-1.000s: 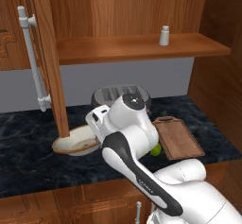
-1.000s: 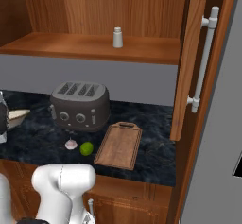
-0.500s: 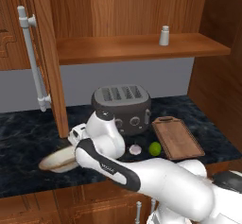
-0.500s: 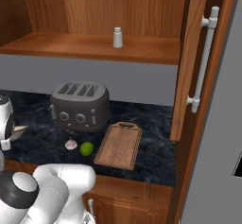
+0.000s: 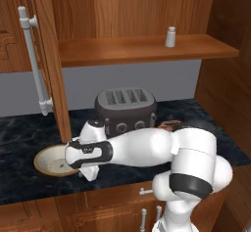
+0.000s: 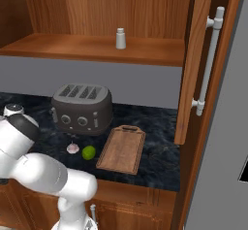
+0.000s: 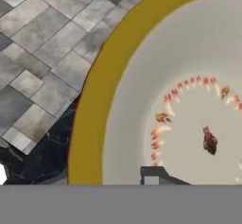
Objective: Open the cabinet. Place the bowl and condiment on the counter. Then place the lime and garlic on the cutting board.
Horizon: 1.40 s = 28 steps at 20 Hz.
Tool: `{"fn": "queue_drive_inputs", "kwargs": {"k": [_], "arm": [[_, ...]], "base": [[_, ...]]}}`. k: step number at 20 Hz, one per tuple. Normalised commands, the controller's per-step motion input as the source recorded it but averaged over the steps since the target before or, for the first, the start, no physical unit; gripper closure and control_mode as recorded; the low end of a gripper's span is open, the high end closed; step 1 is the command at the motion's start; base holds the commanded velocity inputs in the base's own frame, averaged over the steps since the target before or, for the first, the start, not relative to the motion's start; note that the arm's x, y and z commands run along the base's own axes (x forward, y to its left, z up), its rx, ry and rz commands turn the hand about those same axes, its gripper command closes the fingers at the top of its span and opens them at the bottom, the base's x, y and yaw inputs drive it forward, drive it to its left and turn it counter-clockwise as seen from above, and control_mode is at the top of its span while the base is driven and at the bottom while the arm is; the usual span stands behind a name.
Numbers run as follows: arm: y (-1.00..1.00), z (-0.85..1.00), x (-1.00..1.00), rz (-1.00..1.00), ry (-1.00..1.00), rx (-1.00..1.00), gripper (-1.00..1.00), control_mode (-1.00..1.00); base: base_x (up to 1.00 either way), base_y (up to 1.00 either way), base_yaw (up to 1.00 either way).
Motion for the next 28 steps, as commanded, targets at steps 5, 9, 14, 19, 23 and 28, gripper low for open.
{"fn": "queue_drive_inputs", "kwargs": {"k": [5,9,14,19,23,28], "arm": [[0.06,0.12,-0.03,0.0,0.03,0.0,-1.0,-1.0],[-0.52,0.44,-0.18,0.0,0.0,0.0,-1.0,-1.0],[-0.86,0.64,-0.14,0.0,0.02,0.0,-1.0,-1.0],[-0.86,0.77,-0.2,-0.05,0.09,0.0,-1.0,-1.0],[-0.71,0.74,-0.24,-0.39,0.18,0.0,-1.0,-1.0],[-0.4,0.6,-0.23,-0.69,0.12,0.02,-1.0,-1.0]], "base": [[0.0,0.0,0.0],[0.0,0.0,0.0],[0.0,0.0,0.0],[0.0,0.0,0.0],[0.0,0.0,0.0],[0.0,0.0,0.0]]}}
